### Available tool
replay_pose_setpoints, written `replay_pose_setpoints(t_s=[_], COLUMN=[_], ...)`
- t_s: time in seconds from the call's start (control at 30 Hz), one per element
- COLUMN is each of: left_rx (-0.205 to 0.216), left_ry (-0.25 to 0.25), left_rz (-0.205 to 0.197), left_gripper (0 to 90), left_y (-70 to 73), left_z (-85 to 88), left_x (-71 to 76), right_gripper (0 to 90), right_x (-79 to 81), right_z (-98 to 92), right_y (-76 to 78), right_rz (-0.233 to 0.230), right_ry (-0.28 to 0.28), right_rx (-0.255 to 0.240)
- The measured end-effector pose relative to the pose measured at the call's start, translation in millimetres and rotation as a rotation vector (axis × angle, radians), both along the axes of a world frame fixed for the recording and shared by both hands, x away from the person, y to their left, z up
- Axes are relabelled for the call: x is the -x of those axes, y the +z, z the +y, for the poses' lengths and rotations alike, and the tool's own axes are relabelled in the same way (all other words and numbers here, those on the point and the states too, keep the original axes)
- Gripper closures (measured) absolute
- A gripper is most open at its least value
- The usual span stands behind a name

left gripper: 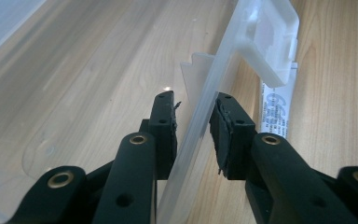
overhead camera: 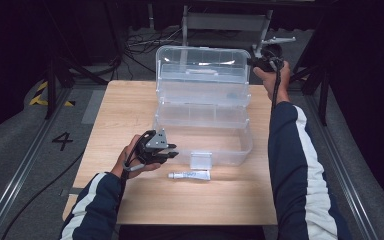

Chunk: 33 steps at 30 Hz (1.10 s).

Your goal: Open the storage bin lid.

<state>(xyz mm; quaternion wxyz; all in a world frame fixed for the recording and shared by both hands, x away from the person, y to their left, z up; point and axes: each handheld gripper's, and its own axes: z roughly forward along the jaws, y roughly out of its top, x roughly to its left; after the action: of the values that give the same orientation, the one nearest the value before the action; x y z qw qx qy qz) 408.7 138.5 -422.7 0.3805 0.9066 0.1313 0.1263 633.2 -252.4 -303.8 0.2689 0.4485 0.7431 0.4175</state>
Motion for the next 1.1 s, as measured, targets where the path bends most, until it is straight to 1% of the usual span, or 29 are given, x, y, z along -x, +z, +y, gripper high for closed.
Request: replay_pose_setpoints(t_s=[0.07, 0.13, 0.23, 0.27, 0.4, 0.53, 0.63, 0.7, 0.73, 0.83, 0.87, 1.1], left_rx=[0.006, 0.016, 0.018, 0.02, 0.02, 0.019, 0.02, 0.023, 0.021, 0.021, 0.018, 0.016], left_ry=[-0.005, -0.002, -0.001, -0.002, -0.026, -0.03, -0.037, -0.038, -0.037, -0.033, -0.032, -0.039], left_rz=[0.007, 0.021, 0.021, 0.021, 0.031, 0.034, 0.035, 0.034, 0.032, 0.032, 0.031, 0.031], left_gripper=[71.8, 71.6, 71.8, 72.2, 73.9, 74.4, 74.7, 74.7, 74.4, 74.5, 74.6, 75.1], left_y=[-0.4, -1.0, -1.2, -1.3, -0.8, -0.5, -0.6, -0.8, -0.8, -0.9, -0.9, -0.8], left_z=[-0.1, 0.6, -0.2, -0.5, -0.6, 0.6, 1.3, 1.4, 1.5, 1.2, 0.6, 0.0], left_x=[-0.4, -1.1, 0.2, 0.9, 3.1, 5.9, 6.4, 7.2, 7.8, 8.2, 8.9, 10.9], right_gripper=[82.7, 82.6, 82.3, 82.2, 82.2, 82.0, 81.8, 81.7, 81.5, 81.5, 81.5, 81.0], right_x=[-1.9, -6.6, -9.9, -12.5, -14.6, -19.4, -24.0, -24.8, -26.3, -26.7, -28.5, -35.0], right_z=[0.6, -1.5, -1.1, 1.1, 2.8, 4.6, 7.9, 8.4, 8.4, 9.2, 10.0, 12.9], right_y=[-1.4, -4.4, -5.4, -6.6, -9.1, -12.5, -16.6, -18.0, -20.9, -22.5, -25.7, -33.9], right_rz=[0.002, 0.013, 0.021, 0.023, 0.025, 0.05, 0.064, 0.065, 0.066, 0.049, 0.047, 0.065], right_ry=[0.0, 0.007, 0.008, 0.009, 0.011, 0.007, -0.002, -0.003, -0.002, -0.003, -0.006, -0.013], right_rx=[0.009, -0.002, 0.005, 0.02, 0.025, 0.043, 0.069, 0.069, 0.077, 0.08, 0.077, 0.092])
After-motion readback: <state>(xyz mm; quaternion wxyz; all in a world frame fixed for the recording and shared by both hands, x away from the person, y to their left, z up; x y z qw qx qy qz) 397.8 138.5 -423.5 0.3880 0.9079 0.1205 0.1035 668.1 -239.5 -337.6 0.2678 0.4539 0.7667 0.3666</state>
